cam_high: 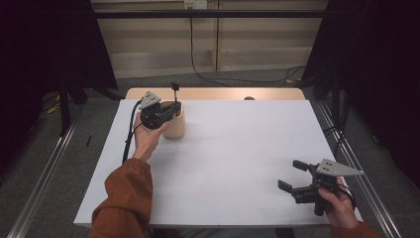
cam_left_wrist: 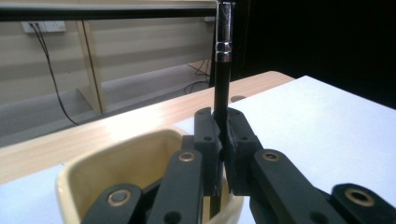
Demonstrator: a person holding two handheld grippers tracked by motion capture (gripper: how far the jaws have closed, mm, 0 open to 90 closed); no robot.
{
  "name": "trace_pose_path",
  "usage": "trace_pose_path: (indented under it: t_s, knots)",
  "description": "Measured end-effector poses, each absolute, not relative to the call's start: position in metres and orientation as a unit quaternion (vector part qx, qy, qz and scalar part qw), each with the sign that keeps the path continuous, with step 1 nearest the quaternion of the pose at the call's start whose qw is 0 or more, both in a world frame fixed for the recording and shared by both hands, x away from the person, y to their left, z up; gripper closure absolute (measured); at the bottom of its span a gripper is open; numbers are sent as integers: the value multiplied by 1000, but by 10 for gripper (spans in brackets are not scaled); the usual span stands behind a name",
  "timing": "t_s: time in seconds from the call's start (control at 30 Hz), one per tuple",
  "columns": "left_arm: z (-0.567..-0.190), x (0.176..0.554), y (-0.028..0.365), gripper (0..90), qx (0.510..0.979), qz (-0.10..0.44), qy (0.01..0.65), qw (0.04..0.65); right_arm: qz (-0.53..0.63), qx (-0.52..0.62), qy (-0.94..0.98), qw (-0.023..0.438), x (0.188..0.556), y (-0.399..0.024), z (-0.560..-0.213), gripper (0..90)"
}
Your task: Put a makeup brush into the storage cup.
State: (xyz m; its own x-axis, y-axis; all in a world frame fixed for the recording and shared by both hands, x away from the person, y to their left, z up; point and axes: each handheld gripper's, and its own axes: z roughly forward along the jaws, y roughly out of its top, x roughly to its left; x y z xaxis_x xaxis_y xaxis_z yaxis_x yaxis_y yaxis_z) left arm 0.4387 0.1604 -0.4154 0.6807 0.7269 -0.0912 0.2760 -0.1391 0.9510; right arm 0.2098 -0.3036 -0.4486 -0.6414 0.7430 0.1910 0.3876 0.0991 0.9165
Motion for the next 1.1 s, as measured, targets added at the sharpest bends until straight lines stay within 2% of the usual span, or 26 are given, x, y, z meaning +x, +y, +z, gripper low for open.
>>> trace_pose_path:
  t_s: [0.37, 0.57, 1.1]
  knots:
    - [-418, 439, 163, 849, 726, 206, 349, 555, 545, 392, 724, 163, 210, -303, -449, 20]
    - [-419, 440, 163, 800, 726, 205, 349, 556, 544, 394, 723, 161, 210, -304, -449, 20]
    - [-417, 442, 166, 367, 715, 204, 366, 560, 544, 398, 721, 162, 211, -306, -451, 21]
